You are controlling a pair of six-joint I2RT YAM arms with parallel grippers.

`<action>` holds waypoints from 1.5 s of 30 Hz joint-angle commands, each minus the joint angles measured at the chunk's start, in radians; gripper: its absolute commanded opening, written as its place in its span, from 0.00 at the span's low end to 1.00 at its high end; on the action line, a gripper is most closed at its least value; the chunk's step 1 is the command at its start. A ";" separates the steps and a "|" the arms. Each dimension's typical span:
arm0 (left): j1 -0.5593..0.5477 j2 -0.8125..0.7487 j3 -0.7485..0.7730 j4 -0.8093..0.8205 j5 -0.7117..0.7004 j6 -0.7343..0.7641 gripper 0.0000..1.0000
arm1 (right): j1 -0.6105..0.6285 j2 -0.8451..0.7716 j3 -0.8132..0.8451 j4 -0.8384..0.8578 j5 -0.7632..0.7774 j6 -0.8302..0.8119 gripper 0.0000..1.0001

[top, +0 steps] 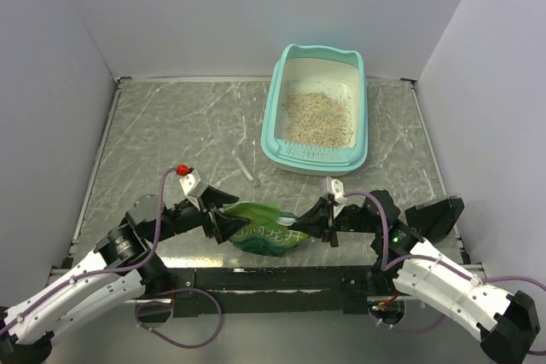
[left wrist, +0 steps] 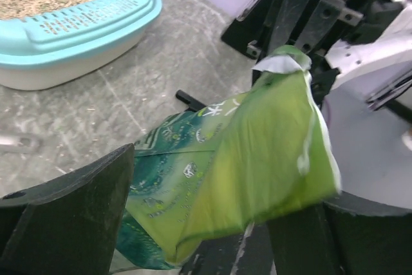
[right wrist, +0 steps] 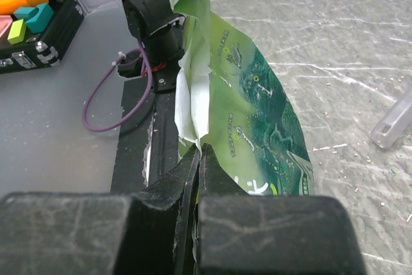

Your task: Fill the litter box with clean litter

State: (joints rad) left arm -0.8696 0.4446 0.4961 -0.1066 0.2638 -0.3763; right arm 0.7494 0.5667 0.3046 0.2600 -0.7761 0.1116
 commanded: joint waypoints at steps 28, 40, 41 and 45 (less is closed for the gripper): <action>0.046 0.168 0.102 -0.317 -0.043 -0.389 0.01 | -0.062 -0.002 0.030 -0.115 -0.123 0.473 0.00; 0.055 -0.142 -0.099 -0.315 -0.015 -0.673 0.01 | -0.099 -0.099 -0.094 -0.166 -0.092 0.884 0.00; 0.055 -0.152 -0.112 -0.309 -0.014 -0.696 0.01 | -0.099 -0.087 -0.107 -0.154 -0.092 0.910 0.00; 0.054 -0.130 -0.122 -0.286 -0.003 -0.721 0.01 | -0.099 -0.060 -0.136 -0.153 -0.101 0.979 0.00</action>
State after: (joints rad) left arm -0.8413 0.3000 0.3820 -0.3038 0.3256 -1.0447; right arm 0.6731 0.5003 0.2012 0.1543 -0.8448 0.9638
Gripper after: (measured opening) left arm 0.022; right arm 0.007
